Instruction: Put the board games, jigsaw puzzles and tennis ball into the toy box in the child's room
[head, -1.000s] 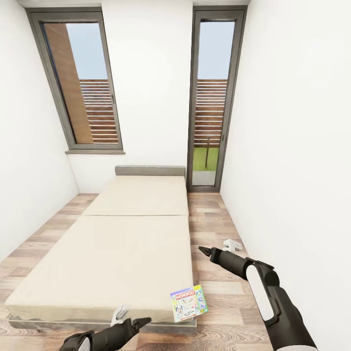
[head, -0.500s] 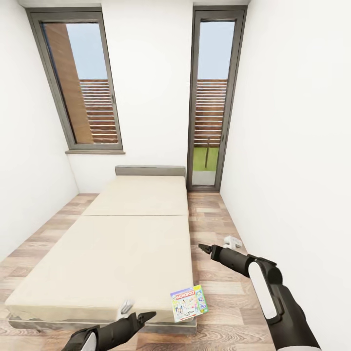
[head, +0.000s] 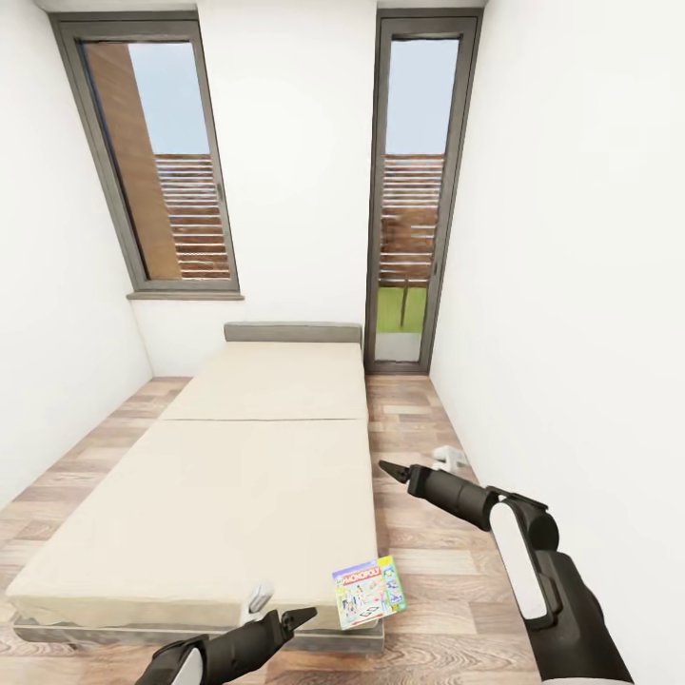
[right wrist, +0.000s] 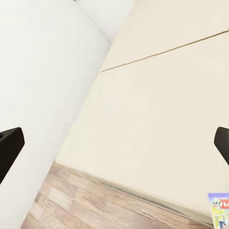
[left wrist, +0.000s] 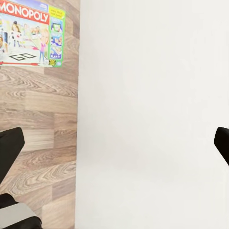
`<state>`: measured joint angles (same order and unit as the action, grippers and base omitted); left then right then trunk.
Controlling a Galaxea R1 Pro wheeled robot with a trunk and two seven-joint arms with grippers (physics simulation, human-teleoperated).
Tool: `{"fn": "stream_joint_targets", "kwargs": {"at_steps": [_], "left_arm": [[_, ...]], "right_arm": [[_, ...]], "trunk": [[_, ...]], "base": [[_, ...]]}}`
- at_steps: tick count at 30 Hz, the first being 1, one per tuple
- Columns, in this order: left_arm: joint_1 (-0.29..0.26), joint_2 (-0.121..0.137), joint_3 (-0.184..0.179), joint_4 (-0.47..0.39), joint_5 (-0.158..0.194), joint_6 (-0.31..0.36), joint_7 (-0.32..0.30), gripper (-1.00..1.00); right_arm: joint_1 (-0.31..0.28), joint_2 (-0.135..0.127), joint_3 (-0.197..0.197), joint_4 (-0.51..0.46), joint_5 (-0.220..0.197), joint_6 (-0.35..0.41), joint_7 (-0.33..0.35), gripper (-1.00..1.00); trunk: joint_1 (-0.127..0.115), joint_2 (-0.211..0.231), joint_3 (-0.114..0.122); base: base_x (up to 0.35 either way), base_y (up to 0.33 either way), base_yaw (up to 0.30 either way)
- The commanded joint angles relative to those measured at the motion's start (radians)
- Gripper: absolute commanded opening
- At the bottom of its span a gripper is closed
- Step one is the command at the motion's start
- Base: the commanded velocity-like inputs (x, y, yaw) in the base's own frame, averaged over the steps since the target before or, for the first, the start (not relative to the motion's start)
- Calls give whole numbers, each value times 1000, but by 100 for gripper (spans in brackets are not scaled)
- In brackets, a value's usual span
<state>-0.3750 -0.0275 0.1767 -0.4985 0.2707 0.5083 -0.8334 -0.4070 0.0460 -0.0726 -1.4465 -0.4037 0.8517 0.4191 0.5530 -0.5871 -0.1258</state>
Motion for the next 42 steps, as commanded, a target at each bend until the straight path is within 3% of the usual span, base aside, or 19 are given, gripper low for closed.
{"fn": "stream_joint_targets", "kwargs": {"at_steps": [1,12,16,19,23,31,42], "left_arm": [[-1,0,6,0,0,8,-3,100],[-1,3,7,0,2,10,-4,100],[-1,2,7,0,2,10,-5,100],[-1,3,7,0,2,10,-7,100],[-1,5,7,0,2,10,-9,100],[-1,3,7,0,2,10,-10,100],[-1,5,7,0,2,10,-16,100]], "right_arm": [[-1,2,-3,-1,3,6,7,100],[9,2,-4,-46,-5,8,12,100],[53,-5,-5,-101,-71,14,47,100],[73,-9,-6,-120,-150,32,111,100],[81,-10,-7,-125,-196,43,165,100],[86,-12,-45,-123,-213,45,189,100],[88,-11,-53,-120,-215,39,191,100]], "trunk": [[4,-9,-5],[46,-86,-40],[62,-114,-52],[73,-135,-61],[89,-163,-74],[119,-219,-99],[161,-296,-134]], "base": [[0,0,0],[0,0,0],[0,0,0],[0,0,0],[0,0,0],[0,0,0],[0,0,0]]}}
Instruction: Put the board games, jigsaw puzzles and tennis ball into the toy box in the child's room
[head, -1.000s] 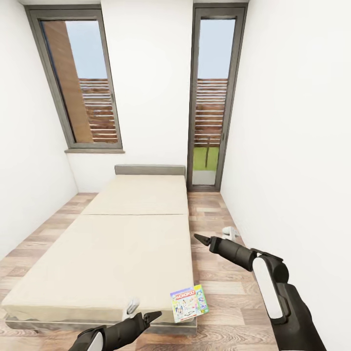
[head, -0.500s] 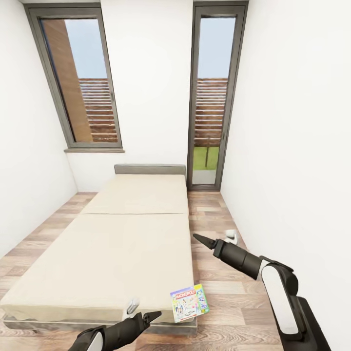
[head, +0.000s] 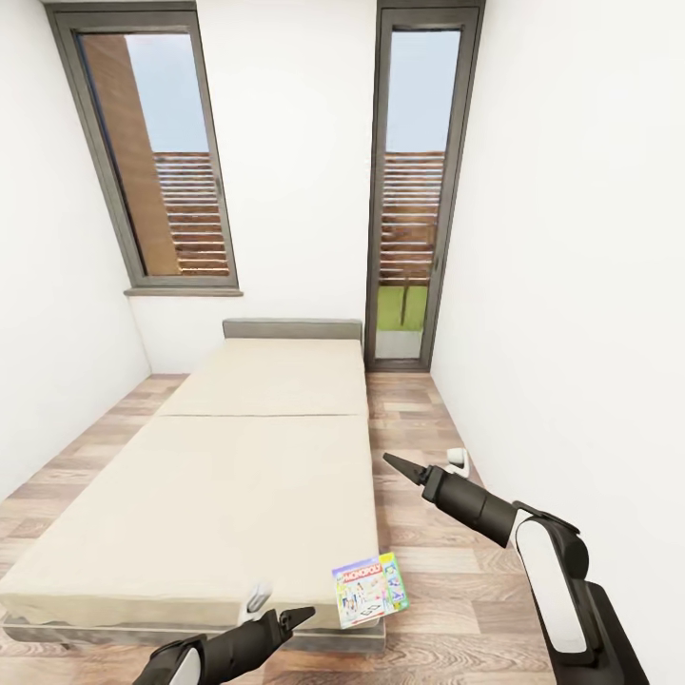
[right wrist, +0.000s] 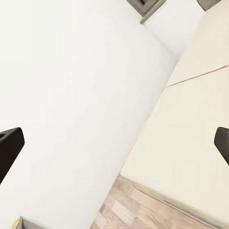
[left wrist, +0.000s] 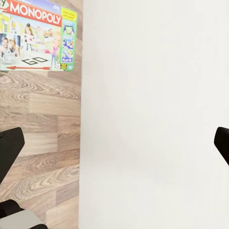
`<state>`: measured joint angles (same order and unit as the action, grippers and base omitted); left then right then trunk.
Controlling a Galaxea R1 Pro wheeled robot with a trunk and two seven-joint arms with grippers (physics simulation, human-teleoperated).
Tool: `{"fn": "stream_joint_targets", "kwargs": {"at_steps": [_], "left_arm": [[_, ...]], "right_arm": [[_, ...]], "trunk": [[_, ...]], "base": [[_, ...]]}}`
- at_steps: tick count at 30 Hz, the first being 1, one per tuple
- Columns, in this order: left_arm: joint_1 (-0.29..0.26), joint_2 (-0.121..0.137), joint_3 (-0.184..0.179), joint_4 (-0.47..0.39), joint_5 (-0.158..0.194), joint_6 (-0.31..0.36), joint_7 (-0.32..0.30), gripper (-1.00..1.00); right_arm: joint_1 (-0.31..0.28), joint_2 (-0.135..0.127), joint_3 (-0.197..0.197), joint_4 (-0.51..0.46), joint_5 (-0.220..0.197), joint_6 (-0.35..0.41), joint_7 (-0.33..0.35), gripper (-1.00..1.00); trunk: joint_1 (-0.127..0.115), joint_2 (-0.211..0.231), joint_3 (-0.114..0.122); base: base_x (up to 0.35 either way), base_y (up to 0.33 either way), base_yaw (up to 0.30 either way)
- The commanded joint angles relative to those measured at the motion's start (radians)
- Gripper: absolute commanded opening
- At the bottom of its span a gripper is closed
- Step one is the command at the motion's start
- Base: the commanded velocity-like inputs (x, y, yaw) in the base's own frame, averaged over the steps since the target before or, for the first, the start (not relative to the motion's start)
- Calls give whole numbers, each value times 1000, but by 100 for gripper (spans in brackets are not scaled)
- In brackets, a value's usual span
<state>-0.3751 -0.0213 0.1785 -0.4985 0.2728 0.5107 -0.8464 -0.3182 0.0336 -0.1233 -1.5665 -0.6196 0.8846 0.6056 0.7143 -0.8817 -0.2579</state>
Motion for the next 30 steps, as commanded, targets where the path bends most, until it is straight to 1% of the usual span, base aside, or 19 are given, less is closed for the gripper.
{"fn": "stream_joint_targets", "kwargs": {"at_steps": [1,17,30], "left_arm": [[-1,0,6,0,0,8,-3,100],[-1,-6,5,0,0,8,-3,100],[-1,-4,5,0,0,8,-10,100]], "right_arm": [[-1,1,-3,0,1,6,5,100],[-1,0,-7,2,-1,5,5,100],[-1,0,-7,2,-2,6,5,100]], "trunk": [[4,-8,-5],[65,-120,-55],[115,-211,-95]], "base": [[0,0,0],[0,0,0],[0,0,0]]}}
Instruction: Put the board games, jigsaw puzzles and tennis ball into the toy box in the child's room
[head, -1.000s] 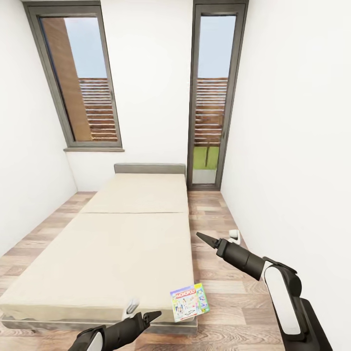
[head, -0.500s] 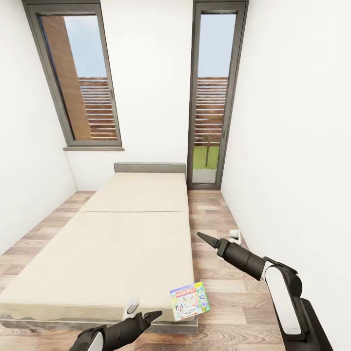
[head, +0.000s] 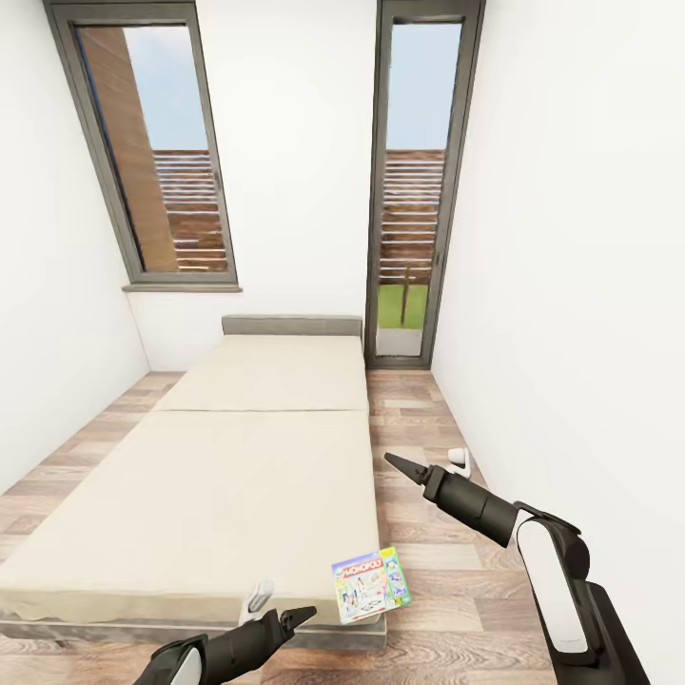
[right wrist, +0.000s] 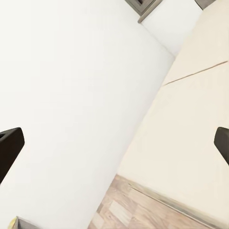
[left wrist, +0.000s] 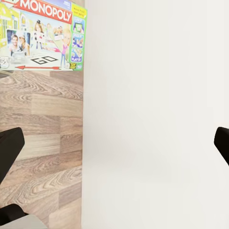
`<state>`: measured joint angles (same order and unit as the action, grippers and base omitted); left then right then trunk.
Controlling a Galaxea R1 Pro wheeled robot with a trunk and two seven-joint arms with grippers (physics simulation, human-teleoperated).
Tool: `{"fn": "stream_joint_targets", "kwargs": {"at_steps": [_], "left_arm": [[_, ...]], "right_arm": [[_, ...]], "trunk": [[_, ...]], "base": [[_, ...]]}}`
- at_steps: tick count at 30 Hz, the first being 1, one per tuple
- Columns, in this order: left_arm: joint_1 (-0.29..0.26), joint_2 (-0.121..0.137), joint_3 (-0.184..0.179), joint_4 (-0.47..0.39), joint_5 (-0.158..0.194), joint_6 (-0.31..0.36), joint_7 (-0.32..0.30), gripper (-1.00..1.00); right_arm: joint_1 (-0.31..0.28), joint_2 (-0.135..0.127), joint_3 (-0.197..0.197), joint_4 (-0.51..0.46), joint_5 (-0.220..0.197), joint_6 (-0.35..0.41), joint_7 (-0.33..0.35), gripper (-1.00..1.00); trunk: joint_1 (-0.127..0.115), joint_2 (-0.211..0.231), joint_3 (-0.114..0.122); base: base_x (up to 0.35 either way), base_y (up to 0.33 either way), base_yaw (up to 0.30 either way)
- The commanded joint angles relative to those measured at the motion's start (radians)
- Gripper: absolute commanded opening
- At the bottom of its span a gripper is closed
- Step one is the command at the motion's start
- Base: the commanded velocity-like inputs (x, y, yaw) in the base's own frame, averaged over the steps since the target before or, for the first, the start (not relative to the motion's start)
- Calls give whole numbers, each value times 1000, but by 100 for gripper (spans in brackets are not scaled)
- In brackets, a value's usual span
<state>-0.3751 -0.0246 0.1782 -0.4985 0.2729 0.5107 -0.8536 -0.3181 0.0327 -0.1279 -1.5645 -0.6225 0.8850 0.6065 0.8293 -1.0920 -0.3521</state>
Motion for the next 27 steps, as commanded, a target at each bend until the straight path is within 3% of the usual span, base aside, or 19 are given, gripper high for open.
{"fn": "stream_joint_targets", "kwargs": {"at_steps": [1,27], "left_arm": [[-1,-1,6,0,0,8,-3,100],[-1,4,6,0,18,45,-6,100]], "right_arm": [[-1,1,-2,0,1,6,4,100],[-1,1,-2,3,1,3,7,100]], "trunk": [[4,-8,-4],[104,-190,-86]], "base": [[0,0,0],[0,0,0]]}}
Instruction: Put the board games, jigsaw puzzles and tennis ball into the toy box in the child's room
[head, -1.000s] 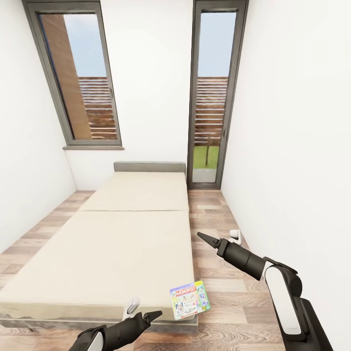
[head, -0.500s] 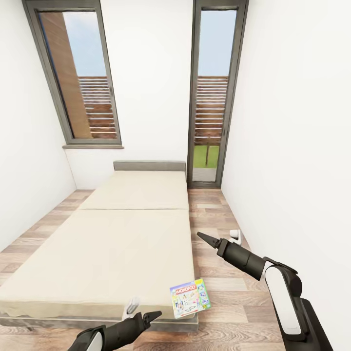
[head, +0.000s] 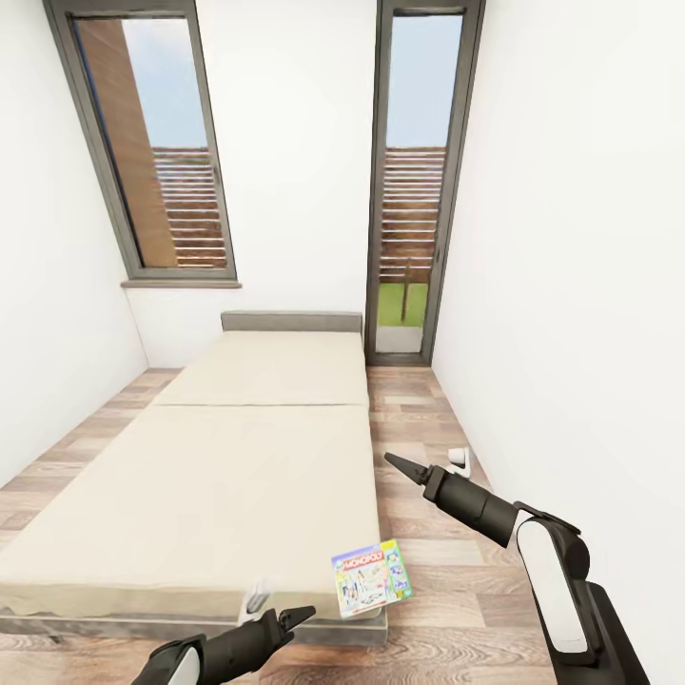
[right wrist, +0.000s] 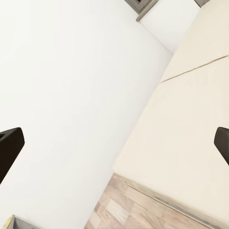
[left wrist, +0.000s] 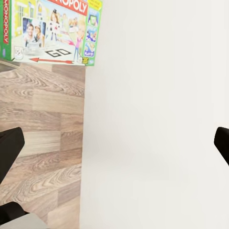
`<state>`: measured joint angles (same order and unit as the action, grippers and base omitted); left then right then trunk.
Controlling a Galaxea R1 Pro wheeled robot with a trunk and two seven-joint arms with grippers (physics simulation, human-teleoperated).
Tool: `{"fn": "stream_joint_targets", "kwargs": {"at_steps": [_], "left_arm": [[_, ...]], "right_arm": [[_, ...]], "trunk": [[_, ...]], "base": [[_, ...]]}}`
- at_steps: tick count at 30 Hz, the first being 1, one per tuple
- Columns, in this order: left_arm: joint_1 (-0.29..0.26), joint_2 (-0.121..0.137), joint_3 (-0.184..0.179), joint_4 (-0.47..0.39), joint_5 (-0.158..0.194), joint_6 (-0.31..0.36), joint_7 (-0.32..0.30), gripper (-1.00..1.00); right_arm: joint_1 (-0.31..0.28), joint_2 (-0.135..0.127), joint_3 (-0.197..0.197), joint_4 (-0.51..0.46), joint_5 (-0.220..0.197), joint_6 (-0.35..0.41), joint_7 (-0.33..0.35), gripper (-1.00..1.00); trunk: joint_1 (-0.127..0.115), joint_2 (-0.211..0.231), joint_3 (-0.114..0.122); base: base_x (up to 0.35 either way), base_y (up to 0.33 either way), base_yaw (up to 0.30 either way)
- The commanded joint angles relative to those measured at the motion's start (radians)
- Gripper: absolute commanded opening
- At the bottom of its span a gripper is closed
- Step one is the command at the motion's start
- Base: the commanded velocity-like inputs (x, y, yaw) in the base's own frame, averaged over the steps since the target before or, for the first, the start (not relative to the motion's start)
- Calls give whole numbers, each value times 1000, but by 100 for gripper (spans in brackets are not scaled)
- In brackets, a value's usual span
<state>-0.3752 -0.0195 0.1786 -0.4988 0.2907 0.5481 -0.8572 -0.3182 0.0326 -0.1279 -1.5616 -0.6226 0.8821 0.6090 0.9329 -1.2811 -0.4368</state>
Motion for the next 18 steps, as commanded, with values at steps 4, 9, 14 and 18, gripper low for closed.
{"fn": "stream_joint_targets", "kwargs": {"at_steps": [4,9,14,18], "left_arm": [[-1,-1,6,-2,0,11,-3,100],[-1,-1,6,-4,-1,41,-3,100],[-1,-4,6,-6,-1,55,-3,100],[-1,-7,6,-8,-1,60,-2,100]], "right_arm": [[-1,0,-3,0,1,8,5,100],[-1,0,-34,0,0,13,6,100],[-1,1,-84,0,-1,15,36,100],[-1,2,-99,7,-1,11,64,100]], "trunk": [[15,-29,-14],[35,-64,-29],[54,-99,-45],[69,-127,-58]], "base": [[0,0,0],[0,0,0],[0,0,0],[0,0,0]]}}
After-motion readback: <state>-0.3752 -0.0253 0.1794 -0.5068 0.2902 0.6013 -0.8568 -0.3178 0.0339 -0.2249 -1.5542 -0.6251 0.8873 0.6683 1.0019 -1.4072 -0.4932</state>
